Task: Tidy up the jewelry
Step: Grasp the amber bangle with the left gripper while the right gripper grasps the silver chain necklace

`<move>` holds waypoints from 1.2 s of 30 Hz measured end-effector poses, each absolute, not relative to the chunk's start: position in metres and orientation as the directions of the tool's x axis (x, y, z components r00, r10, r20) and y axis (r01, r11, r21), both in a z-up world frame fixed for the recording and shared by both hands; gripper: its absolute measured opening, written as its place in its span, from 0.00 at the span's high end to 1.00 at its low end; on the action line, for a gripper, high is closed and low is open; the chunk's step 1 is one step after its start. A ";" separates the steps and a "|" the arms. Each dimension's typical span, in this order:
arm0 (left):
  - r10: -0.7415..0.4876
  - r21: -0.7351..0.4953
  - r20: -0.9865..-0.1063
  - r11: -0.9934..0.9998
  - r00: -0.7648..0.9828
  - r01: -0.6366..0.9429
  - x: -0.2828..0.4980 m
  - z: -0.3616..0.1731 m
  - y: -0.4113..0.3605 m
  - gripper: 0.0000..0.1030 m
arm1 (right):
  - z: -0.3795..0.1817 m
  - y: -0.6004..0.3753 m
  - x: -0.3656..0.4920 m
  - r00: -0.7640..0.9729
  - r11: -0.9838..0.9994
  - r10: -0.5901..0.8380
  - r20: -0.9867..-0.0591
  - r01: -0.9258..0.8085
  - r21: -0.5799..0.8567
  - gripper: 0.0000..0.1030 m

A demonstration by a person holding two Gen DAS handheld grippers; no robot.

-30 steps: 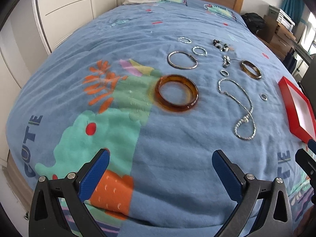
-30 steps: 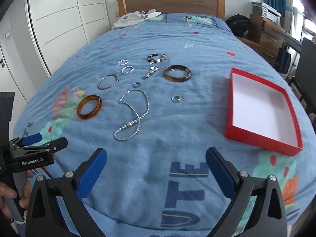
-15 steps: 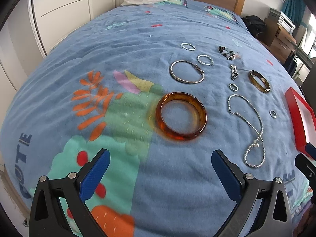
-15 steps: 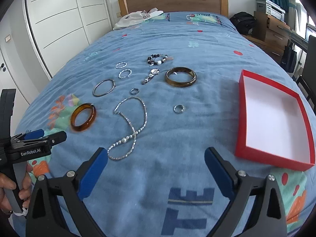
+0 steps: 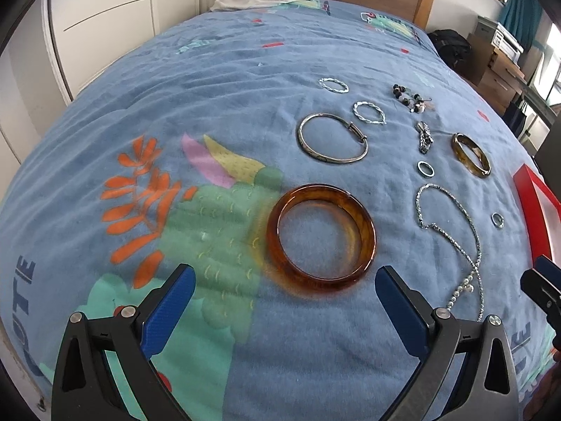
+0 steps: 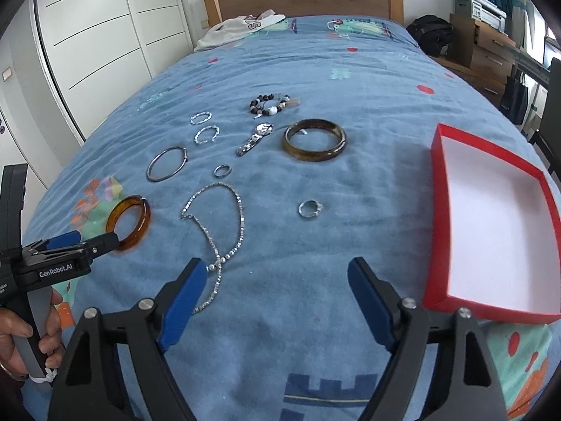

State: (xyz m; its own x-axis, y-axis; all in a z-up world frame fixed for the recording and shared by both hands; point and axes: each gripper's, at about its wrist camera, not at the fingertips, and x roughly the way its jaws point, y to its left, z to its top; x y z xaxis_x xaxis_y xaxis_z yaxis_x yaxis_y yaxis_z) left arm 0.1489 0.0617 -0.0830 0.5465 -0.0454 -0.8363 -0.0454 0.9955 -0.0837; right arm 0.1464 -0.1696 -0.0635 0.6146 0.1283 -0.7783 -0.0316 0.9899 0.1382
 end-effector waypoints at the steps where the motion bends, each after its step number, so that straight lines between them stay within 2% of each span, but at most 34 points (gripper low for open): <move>1: -0.046 -0.083 -0.836 0.996 0.547 -0.042 0.150 -0.084 0.061 0.02 | -0.067 -0.167 0.149 0.608 0.988 0.141 -0.781 -0.039 0.148 0.20; 9: -0.053 -0.075 -0.838 0.997 0.544 -0.017 0.170 -0.095 0.058 0.02 | -0.093 -0.140 0.167 0.543 0.980 0.201 -0.815 -0.110 0.168 0.22; 11: -0.047 -0.063 -0.835 0.998 0.548 -0.012 0.176 -0.097 0.057 0.02 | -0.098 -0.136 0.175 0.537 0.980 0.198 -0.820 -0.118 0.159 0.24; 15: -0.031 -0.061 -0.842 0.997 0.539 -0.038 0.186 -0.103 0.062 0.02 | -0.104 -0.130 0.190 0.535 0.982 0.185 -0.824 -0.132 0.134 0.35; 19: -0.078 -0.119 -0.825 0.992 0.559 -0.037 0.181 -0.097 0.068 0.02 | -0.107 -0.125 0.199 0.536 0.981 0.184 -0.824 -0.154 0.119 0.43; 21: -0.102 -0.140 -0.812 0.990 0.575 -0.023 0.178 -0.091 0.067 0.02 | -0.109 -0.126 0.200 0.536 0.981 0.184 -0.824 -0.156 0.118 0.44; 29: -0.076 -0.079 -0.830 0.997 0.553 0.019 0.184 -0.102 0.050 0.02 | -0.110 -0.126 0.200 0.542 0.981 0.181 -0.821 -0.163 0.109 0.47; 36: -0.067 -0.061 -0.840 0.998 0.539 0.029 0.184 -0.109 0.045 0.02 | -0.111 -0.123 0.204 0.543 0.980 0.177 -0.821 -0.175 0.095 0.58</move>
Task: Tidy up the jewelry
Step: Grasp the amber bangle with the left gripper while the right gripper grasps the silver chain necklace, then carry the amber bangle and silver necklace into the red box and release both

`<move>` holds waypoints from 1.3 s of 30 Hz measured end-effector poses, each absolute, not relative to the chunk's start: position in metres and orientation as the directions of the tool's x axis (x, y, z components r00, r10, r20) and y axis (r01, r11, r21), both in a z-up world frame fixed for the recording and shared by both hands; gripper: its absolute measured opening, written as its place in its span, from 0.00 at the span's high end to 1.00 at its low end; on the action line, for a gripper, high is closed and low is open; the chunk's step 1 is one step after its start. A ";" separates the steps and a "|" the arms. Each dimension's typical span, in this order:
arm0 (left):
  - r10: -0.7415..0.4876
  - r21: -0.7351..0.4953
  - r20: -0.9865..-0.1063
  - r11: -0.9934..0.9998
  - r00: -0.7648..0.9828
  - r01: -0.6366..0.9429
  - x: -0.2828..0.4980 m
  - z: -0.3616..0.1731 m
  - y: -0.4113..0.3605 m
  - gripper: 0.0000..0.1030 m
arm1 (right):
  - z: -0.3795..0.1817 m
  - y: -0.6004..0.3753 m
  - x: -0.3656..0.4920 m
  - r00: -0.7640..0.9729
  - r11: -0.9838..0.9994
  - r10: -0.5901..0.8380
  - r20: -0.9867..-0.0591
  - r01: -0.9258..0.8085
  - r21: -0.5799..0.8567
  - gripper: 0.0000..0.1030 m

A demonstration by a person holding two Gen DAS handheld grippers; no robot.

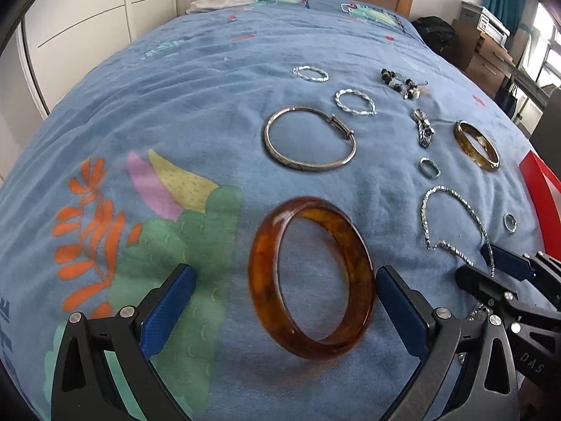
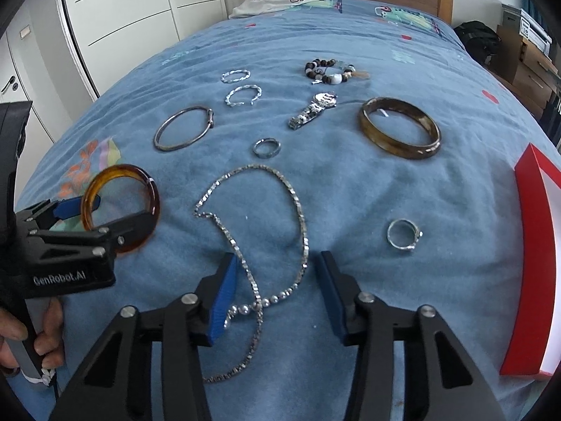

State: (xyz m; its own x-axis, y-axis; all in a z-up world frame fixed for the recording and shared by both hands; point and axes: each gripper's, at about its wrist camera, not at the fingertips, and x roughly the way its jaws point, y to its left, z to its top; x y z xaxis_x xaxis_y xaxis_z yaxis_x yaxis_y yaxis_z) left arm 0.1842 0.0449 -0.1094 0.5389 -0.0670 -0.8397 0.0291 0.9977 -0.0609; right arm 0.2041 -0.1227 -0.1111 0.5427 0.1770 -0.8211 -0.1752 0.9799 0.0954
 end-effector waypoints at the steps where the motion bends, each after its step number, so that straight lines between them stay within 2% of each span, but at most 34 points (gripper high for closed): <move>1: -0.064 -0.056 -0.840 0.998 0.539 0.031 0.183 -0.110 0.044 0.02 | -0.111 -0.122 0.204 0.543 0.980 0.176 -0.821 -0.176 0.093 0.59; 5: -0.072 -0.069 -0.832 0.997 0.550 0.025 0.181 -0.110 0.046 0.05 | -0.112 -0.122 0.203 0.546 0.979 0.177 -0.819 -0.186 0.087 0.61; 7: -0.077 -0.078 -0.825 0.997 0.559 0.023 0.180 -0.108 0.048 0.14 | -0.112 -0.121 0.204 0.546 0.978 0.175 -0.819 -0.189 0.083 0.65; 8: -0.087 -0.085 -0.820 0.996 0.566 0.030 0.179 -0.106 0.049 0.22 | -0.111 -0.122 0.204 0.547 0.978 0.178 -0.818 -0.191 0.085 0.68; 9: -0.092 -0.087 -0.817 0.996 0.570 0.036 0.177 -0.105 0.049 0.25 | -0.111 -0.123 0.204 0.546 0.978 0.180 -0.818 -0.188 0.090 0.74; 10: -0.092 -0.086 -0.816 0.996 0.570 0.039 0.178 -0.104 0.048 0.25 | -0.111 -0.124 0.204 0.545 0.978 0.184 -0.818 -0.184 0.097 0.82; 12: -0.096 -0.089 -0.814 0.995 0.573 0.041 0.176 -0.103 0.049 0.25 | -0.111 -0.128 0.205 0.541 0.977 0.197 -0.817 -0.177 0.119 0.90; 15: -0.110 -0.110 -0.808 0.993 0.578 0.036 0.173 -0.099 0.052 0.25 | -0.109 -0.131 0.205 0.535 0.974 0.214 -0.817 -0.180 0.137 0.94; 22: -0.101 -0.090 -0.798 0.995 0.594 0.049 0.164 -0.081 0.048 0.25 | -0.095 -0.136 0.197 0.543 0.965 0.259 -0.799 -0.188 0.186 0.95; 29: -0.109 -0.088 -0.781 0.994 0.615 0.064 0.154 -0.053 0.035 0.25 | -0.052 -0.151 0.175 0.608 0.960 0.280 -0.743 -0.181 0.214 0.95; 39: -0.273 -0.147 -0.724 0.958 0.633 0.245 0.149 0.007 -0.049 0.25 | 0.020 -0.230 0.134 0.715 0.981 0.184 -0.675 -0.091 0.172 0.95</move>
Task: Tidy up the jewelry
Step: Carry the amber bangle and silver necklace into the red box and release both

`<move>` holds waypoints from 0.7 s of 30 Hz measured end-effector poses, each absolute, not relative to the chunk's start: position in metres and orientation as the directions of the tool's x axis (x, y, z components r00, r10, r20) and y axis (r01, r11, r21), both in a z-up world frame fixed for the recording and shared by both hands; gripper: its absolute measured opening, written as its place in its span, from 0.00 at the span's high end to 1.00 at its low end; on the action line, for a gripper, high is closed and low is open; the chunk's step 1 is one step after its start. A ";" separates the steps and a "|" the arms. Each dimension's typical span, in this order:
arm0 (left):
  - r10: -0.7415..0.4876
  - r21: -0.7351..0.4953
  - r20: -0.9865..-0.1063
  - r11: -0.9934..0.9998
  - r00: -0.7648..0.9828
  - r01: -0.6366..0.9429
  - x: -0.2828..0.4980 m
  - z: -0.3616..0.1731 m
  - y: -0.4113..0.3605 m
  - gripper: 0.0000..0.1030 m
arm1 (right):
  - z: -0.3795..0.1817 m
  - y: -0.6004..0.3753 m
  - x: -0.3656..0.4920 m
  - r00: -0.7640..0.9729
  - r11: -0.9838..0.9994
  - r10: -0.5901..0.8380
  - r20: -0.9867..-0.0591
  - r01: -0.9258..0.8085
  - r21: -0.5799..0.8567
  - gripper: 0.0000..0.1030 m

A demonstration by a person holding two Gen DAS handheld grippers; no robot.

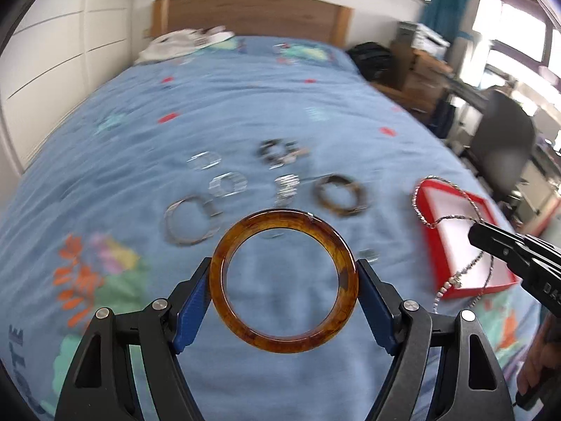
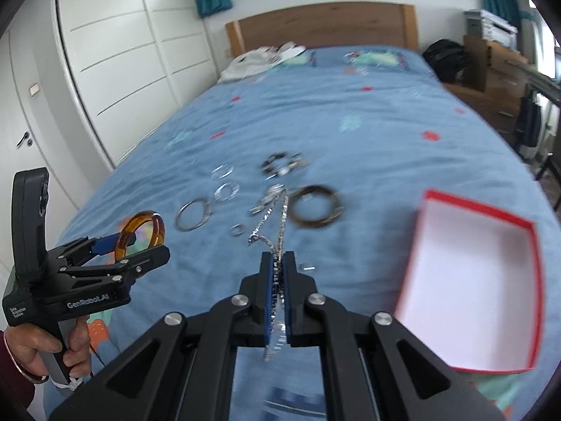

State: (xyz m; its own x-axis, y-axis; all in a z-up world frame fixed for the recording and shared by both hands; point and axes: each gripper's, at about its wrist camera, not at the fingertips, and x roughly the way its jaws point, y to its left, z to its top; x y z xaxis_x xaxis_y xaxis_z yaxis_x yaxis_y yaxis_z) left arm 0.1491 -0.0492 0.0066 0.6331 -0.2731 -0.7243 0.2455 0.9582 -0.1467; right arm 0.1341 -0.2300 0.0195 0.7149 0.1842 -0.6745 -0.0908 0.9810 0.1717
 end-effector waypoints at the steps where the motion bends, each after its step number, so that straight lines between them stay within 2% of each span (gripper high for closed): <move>1: -0.293 -0.154 -0.720 0.951 0.629 0.268 0.150 0.011 -0.061 0.25 | 0.025 -0.242 0.131 0.722 0.983 0.167 -0.672 -0.075 0.165 0.95; 11: -0.497 -0.232 -0.677 0.844 0.543 0.483 0.171 0.039 -0.202 0.25 | 0.052 -0.362 0.119 0.746 0.993 0.012 -0.665 0.070 0.097 0.95; 17: -0.534 -0.250 -0.694 0.808 0.482 0.534 0.194 0.021 -0.268 0.25 | 0.035 -0.414 0.138 0.739 0.990 0.010 -0.674 0.089 0.113 0.95; 21: -0.527 -0.239 -0.724 0.798 0.446 0.553 0.203 -0.004 -0.294 0.25 | 0.004 -0.439 0.148 0.715 0.985 0.020 -0.698 0.106 0.137 0.95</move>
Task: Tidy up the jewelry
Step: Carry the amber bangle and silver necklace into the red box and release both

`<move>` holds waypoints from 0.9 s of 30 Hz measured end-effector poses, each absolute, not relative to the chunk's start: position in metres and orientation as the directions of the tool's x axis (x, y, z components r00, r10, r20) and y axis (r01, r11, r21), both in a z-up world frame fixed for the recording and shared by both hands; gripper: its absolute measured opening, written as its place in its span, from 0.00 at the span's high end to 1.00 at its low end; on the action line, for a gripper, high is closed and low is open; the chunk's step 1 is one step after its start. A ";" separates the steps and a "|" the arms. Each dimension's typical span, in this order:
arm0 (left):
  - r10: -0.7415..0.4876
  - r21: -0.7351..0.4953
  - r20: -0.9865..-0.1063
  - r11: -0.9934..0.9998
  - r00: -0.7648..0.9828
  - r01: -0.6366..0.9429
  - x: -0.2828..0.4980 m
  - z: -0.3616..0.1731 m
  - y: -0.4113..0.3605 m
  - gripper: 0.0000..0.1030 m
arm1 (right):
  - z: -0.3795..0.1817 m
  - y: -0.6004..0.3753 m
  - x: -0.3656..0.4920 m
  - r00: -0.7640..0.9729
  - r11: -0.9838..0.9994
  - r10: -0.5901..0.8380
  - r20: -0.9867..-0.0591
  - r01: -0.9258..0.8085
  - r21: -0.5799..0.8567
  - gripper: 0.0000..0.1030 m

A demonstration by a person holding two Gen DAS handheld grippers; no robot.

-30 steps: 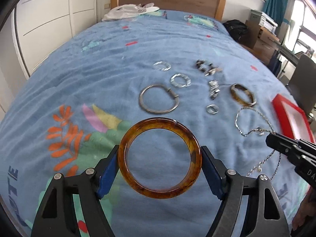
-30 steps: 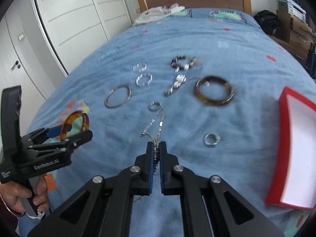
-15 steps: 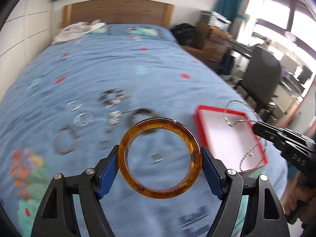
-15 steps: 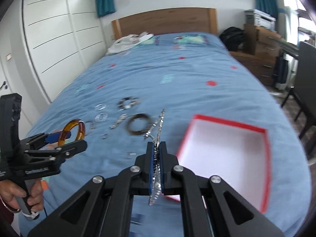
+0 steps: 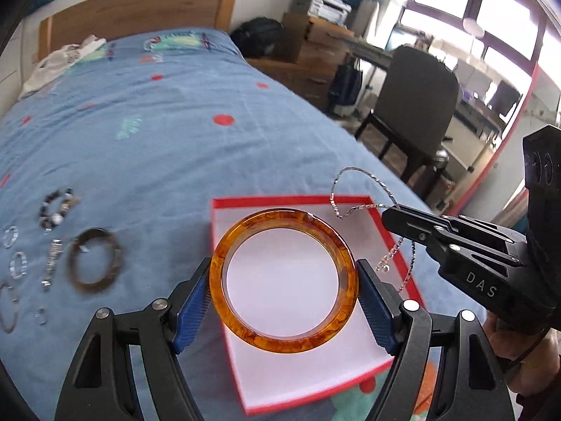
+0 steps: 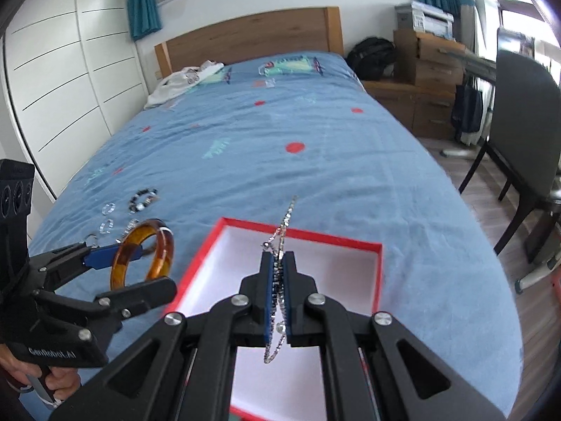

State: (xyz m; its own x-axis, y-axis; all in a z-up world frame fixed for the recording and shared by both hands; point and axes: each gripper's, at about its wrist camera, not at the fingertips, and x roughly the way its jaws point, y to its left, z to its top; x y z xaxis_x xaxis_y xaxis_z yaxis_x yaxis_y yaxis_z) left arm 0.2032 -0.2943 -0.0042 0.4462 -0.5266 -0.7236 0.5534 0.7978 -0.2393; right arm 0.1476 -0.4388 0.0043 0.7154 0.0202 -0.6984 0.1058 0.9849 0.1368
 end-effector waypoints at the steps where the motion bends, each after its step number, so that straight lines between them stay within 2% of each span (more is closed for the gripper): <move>1: -0.524 -0.237 -0.728 0.797 0.441 0.555 0.203 -0.007 -0.299 0.25 | -0.004 -0.443 0.149 0.708 0.985 0.022 -0.706 0.107 0.139 0.95; 10: -0.491 -0.230 -0.789 0.794 0.370 0.563 0.206 -0.055 -0.322 0.25 | -0.057 -0.463 0.170 0.619 0.989 0.076 -0.781 0.055 0.139 0.95; 20: -0.428 -0.102 -0.810 0.777 0.401 0.621 0.194 -0.070 -0.327 0.26 | -0.074 -0.468 0.196 0.544 0.995 0.099 -0.833 -0.038 0.093 0.95; 27: -0.367 0.009 -0.822 0.755 0.435 0.655 0.189 -0.079 -0.336 0.26 | -0.079 -0.460 0.196 0.487 0.991 0.075 -0.870 -0.134 0.010 0.95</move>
